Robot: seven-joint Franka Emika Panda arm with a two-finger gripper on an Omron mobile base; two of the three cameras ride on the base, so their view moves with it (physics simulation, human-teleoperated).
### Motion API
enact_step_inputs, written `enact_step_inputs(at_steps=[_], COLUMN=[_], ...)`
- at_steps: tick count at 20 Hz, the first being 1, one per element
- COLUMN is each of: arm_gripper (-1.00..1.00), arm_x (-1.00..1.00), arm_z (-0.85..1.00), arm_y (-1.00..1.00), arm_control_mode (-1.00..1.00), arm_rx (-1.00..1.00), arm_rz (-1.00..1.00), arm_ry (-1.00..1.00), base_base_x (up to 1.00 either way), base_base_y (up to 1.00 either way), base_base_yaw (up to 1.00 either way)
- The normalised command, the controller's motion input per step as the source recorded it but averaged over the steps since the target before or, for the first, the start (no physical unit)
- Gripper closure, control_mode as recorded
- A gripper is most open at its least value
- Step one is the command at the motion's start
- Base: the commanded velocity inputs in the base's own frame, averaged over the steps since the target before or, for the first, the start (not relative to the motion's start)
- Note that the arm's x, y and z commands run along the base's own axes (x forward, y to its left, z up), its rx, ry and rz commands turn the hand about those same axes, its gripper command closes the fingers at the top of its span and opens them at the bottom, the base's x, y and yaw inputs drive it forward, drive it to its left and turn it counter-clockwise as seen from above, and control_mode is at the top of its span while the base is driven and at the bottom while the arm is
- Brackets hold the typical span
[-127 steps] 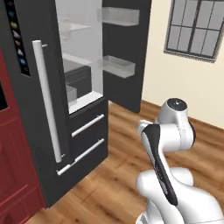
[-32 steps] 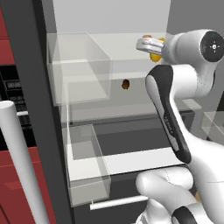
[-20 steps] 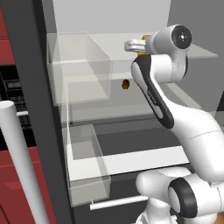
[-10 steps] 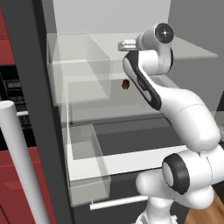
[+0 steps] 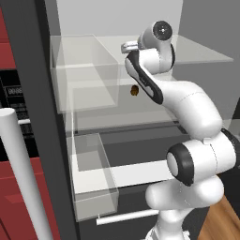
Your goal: Place the mango in the correct fridge rack based on whether it is a fruit or vegetable. Finally, close the fridge door.
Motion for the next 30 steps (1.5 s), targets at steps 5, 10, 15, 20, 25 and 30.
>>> enact_step_inputs(at_steps=[5,10,15,20,25,30], arm_gripper=[-1.0,-1.0,-1.0,-1.0,-1.0,-1.0], arm_x=[0.37,0.33,0.13,-0.37,-0.99,-1.0], arm_z=[-0.46,-0.11,0.0,0.16,0.16,0.0], arm_y=[0.0,0.0,0.01,0.0,0.0,0.01], arm_control_mode=[-1.0,-1.0,-1.0,-1.0,-1.0,-1.0], arm_rx=[0.0,0.0,0.0,0.0,0.0,0.0], arm_rz=[0.05,0.08,0.08,0.05,0.0,0.0], arm_ry=[-0.01,0.0,0.0,-0.01,-0.07,-0.02], base_base_x=[0.0,0.0,0.0,0.0,0.0,0.0], base_base_y=[0.0,0.0,0.0,0.0,0.0,0.0], base_base_yaw=[0.0,0.0,0.0,0.0,0.0,0.0])
